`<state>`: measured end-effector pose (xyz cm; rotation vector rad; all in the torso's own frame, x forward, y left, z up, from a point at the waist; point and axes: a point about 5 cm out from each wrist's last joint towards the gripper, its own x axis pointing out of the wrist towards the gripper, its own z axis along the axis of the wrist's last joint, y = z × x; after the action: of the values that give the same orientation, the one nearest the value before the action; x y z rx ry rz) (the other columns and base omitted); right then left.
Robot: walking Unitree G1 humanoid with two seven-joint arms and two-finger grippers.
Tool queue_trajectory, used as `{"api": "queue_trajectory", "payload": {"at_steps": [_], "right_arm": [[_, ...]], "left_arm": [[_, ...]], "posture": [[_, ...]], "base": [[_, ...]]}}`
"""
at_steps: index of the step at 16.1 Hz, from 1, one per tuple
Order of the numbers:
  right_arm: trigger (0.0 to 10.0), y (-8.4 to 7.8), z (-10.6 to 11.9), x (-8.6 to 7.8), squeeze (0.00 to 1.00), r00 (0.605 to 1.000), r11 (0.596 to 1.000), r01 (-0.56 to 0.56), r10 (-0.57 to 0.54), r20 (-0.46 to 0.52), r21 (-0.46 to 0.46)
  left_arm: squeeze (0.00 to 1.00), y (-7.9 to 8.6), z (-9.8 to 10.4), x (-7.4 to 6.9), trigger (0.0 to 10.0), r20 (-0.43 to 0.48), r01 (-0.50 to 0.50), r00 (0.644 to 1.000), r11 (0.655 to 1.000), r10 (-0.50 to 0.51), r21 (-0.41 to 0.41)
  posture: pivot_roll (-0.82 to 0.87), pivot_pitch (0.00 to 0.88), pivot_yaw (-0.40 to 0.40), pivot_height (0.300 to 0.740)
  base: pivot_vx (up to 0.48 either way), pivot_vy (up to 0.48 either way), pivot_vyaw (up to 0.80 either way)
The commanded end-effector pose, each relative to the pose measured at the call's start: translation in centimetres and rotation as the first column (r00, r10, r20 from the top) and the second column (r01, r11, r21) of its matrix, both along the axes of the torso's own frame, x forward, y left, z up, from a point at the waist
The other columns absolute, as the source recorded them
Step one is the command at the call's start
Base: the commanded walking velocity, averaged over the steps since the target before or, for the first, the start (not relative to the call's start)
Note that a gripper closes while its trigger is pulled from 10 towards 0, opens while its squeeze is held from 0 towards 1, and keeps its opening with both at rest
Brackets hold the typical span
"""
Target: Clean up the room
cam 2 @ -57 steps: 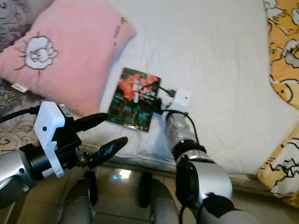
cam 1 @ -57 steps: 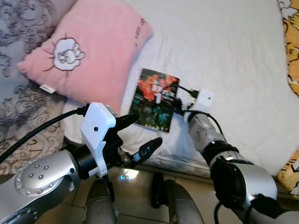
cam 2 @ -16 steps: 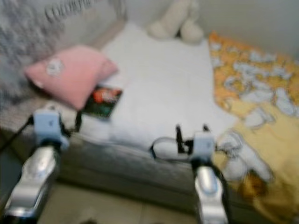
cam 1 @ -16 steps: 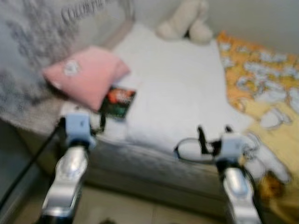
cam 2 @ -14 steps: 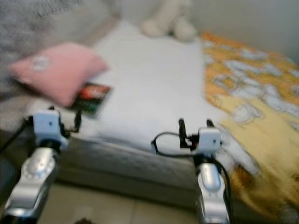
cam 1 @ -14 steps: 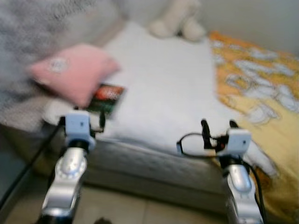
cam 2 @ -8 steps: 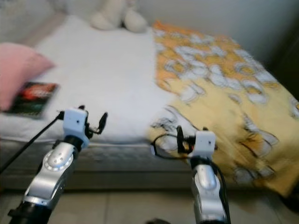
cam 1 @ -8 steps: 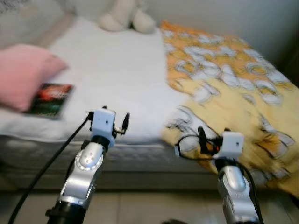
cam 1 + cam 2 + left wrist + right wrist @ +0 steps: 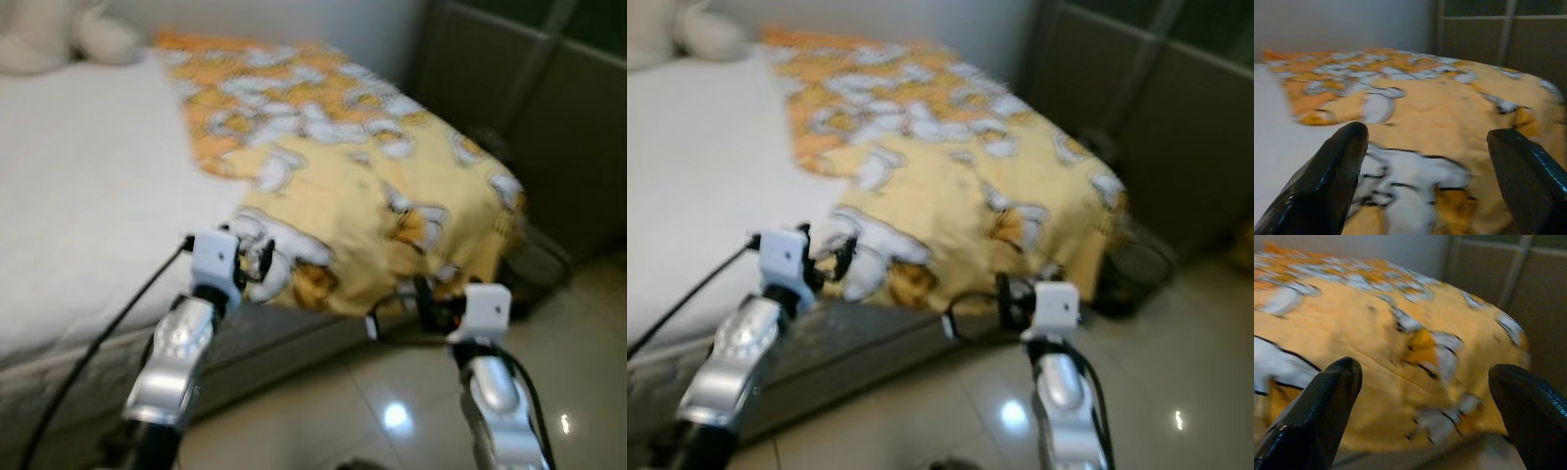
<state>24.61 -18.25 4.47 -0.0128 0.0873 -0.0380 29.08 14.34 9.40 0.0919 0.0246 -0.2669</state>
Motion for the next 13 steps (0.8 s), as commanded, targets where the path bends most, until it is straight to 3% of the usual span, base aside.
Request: {"api": "queue_trajectory", "payload": {"at_steps": [1,3,6,10,13], "right_arm": [[10.0,0.0,0.1,0.2,0.00,1.000,1.000,0.008,-0.008,-0.003,0.014],[10.0,0.6,0.6,0.5,0.00,0.999,0.999,-0.041,0.041,0.017,-0.006],[10.0,1.1,1.0,0.9,0.00,0.998,0.998,-0.060,0.060,0.026,-0.008],[10.0,1.4,0.8,1.2,0.00,0.997,0.997,-0.074,0.074,0.020,-0.015],[10.0,1.1,1.1,1.3,0.00,0.997,0.997,-0.069,0.070,0.028,-0.041]], "left_arm": [[0.00,-0.1,0.2,0.5,10.0,0.003,0.012,1.000,1.000,-0.012,0.007],[0.00,0.2,-0.1,1.1,10.0,-0.025,-0.029,0.999,1.000,0.029,0.000],[0.00,0.8,-0.7,1.6,10.0,-0.047,-0.057,0.997,0.997,0.059,0.047],[0.00,-0.3,-0.5,2.0,10.0,-0.035,0.001,0.999,0.997,0.001,0.076],[0.00,-1.1,-0.5,2.3,10.0,-0.009,0.016,1.000,0.990,-0.015,0.139]], "posture": [[0.01,0.000,-0.068,0.722],[0.00,0.000,-0.064,0.722],[-0.01,0.000,-0.067,0.722],[0.01,0.000,-0.071,0.722],[0.00,0.000,-0.068,0.722]], "base": [[0.398,0.266,-0.77],[0.330,0.343,-0.70],[0.000,0.437,0.00],[0.000,0.447,0.00],[0.454,0.085,-0.79]]}}
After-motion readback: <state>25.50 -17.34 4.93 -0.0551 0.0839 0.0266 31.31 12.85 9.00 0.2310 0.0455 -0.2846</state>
